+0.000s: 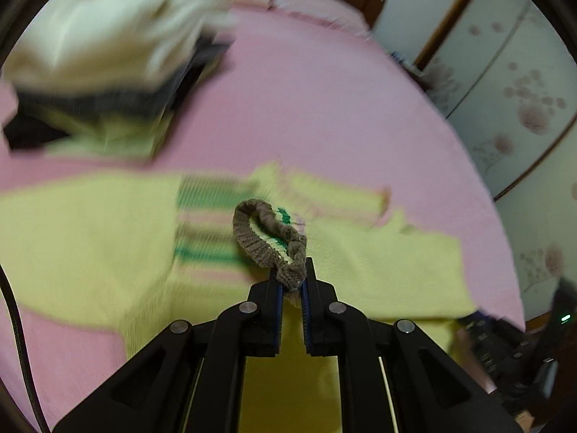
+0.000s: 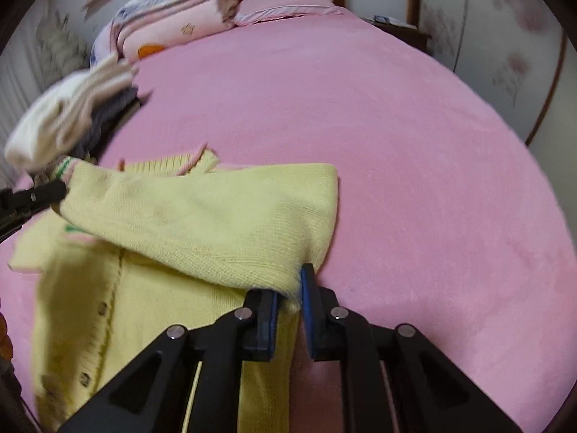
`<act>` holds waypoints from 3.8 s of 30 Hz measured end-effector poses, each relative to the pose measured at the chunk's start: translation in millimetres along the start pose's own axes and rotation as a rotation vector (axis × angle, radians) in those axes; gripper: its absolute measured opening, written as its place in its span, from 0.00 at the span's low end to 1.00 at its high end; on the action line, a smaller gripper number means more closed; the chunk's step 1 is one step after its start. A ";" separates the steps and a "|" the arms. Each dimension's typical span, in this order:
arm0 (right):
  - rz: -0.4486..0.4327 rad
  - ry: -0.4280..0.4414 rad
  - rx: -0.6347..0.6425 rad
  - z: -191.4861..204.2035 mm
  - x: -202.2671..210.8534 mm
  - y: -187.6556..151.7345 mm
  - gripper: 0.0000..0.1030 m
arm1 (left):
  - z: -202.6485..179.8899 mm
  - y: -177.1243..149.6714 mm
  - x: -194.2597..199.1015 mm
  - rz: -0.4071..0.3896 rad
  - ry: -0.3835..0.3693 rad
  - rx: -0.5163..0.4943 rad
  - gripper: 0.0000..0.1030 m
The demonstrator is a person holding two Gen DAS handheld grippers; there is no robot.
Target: Fold large clothes
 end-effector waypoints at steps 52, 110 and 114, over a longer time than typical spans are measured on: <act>-0.113 0.145 -0.012 84.5 133.9 -19.3 0.42 | 5.2 -39.2 147.7 -0.112 0.049 -0.026 0.86; -0.069 0.185 0.032 184.9 72.4 -20.4 0.42 | 61.9 8.8 134.5 -0.379 0.062 -0.057 0.05; -0.079 0.164 -0.041 139.7 74.2 -25.0 0.42 | -1.1 8.1 76.8 -0.251 0.052 -0.170 0.05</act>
Point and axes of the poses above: each gripper's, at about its wrist camera, not at the fingertips, and x roughly against the way its jaws point, z to its left, y to its top, the point moved 5 cm from there along -x, roughly the way its jaws point, and after that the axes turned 14 degrees about z, right-handed, at the moved point
